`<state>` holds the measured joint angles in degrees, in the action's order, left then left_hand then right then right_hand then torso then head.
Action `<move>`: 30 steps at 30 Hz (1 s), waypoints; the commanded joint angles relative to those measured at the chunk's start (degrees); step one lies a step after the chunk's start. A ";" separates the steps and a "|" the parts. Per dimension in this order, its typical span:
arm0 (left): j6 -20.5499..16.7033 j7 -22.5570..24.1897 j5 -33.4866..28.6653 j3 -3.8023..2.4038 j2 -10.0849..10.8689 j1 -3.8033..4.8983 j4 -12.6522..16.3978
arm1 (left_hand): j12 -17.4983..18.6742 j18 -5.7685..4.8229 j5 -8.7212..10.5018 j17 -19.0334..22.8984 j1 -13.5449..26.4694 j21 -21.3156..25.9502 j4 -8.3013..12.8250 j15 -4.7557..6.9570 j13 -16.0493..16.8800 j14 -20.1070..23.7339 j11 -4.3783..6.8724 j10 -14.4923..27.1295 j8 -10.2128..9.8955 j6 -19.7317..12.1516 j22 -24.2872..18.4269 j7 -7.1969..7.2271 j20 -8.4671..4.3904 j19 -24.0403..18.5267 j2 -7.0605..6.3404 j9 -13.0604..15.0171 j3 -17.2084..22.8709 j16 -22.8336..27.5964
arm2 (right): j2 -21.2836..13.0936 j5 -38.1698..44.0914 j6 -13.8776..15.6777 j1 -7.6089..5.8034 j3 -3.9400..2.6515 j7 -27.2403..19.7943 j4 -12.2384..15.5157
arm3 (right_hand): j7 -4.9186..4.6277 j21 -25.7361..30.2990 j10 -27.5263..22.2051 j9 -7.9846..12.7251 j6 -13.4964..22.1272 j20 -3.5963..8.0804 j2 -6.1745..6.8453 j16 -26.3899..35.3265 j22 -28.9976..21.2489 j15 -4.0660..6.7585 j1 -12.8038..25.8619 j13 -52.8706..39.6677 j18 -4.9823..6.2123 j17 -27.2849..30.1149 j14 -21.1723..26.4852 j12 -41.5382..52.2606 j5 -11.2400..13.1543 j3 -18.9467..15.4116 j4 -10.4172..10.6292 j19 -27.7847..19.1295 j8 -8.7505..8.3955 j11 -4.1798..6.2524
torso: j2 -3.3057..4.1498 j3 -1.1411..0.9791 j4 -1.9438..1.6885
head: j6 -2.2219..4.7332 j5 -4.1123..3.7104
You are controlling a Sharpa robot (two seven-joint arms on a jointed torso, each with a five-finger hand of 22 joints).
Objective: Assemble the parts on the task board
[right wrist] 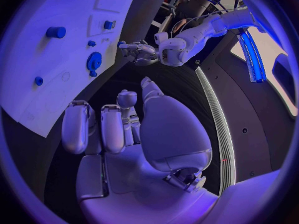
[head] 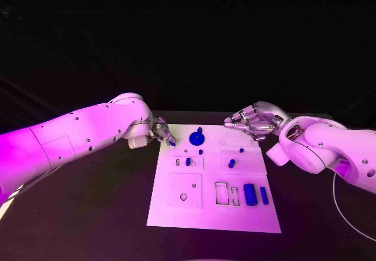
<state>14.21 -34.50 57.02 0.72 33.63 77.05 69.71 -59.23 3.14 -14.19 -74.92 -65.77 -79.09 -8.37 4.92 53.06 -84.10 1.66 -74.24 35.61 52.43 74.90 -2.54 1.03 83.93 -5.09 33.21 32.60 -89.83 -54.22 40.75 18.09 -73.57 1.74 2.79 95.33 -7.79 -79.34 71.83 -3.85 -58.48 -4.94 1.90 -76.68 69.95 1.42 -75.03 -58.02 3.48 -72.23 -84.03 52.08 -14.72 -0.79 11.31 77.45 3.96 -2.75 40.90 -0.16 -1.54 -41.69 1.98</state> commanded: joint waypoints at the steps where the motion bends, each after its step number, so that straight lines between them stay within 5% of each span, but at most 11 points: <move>1: -5.83 3.03 -1.64 0.12 1.82 -0.76 3.43 | -0.32 -0.36 -0.72 -15.08 0.89 -0.26 8.87 0.22 0.29 -5.90 0.09 -0.69 0.33 0.56 4.84 0.00 -0.08 2.90 -0.02 -0.09 9.22 -0.17 | 0.01 0.53 -1.04 0.03 0.04 -0.03 -0.02 | 0.10 0.29 -0.24 -0.10 -0.07 0.13 -0.70 0.37 -0.04 0.06 -0.09 -0.09 1.15 0.04 -2.30 0.06 -0.46 -0.42 -0.11 -0.34 0.27 0.02 | -0.21 -0.09 -0.32 | -0.10 -0.03; 11: -8.74 3.43 3.02 0.88 5.08 -3.66 9.60 | -0.59 -0.47 -1.89 -15.08 1.57 -0.69 9.58 0.33 0.64 -5.90 0.24 -1.20 0.33 1.08 5.31 0.14 -0.16 3.06 -0.50 -0.37 9.88 -0.17 | -0.01 0.52 -1.27 0.05 0.13 0.01 -0.10 | 0.10 0.29 -0.24 -0.10 -0.07 0.13 -0.70 0.37 -0.04 0.06 -0.09 -0.09 1.15 0.04 -2.30 0.06 -0.46 -0.42 -0.11 -0.34 0.27 0.02 | -0.49 0.09 -0.78 | -0.49 -0.15; 30: -5.69 0.98 5.69 1.18 4.53 -5.03 11.87 | -0.71 -0.50 -2.27 -15.08 1.77 -0.77 9.93 0.36 0.82 -5.90 0.29 -1.43 0.28 1.30 5.42 0.20 -0.18 3.10 -0.77 -0.54 10.07 -0.17 | 0.15 0.52 -1.41 0.15 0.19 0.03 -0.14 | 0.10 0.29 -0.24 -0.10 -0.07 0.13 -0.70 0.37 -0.04 0.06 -0.09 -0.09 1.15 0.04 -2.30 0.06 -0.46 -0.42 -0.11 -0.34 0.27 0.02 | -0.40 0.06 -0.66 | -0.81 -0.35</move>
<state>7.51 -32.40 61.53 1.90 38.43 72.06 81.59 -59.58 3.14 -16.21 -74.91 -63.97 -79.66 -6.69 4.91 53.82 -84.09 1.85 -75.25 35.60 53.34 74.93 -2.45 1.03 83.93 -6.43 32.75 34.25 -89.83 -54.12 40.78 17.53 -73.48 1.92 2.89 95.15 -7.79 -79.34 71.83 -3.89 -58.48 -4.94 1.90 -76.68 69.96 1.42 -75.03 -58.05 3.49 -72.23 -84.03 52.08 -14.98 -0.94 11.14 77.45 3.96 -2.75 40.51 -0.10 -2.18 -42.49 1.66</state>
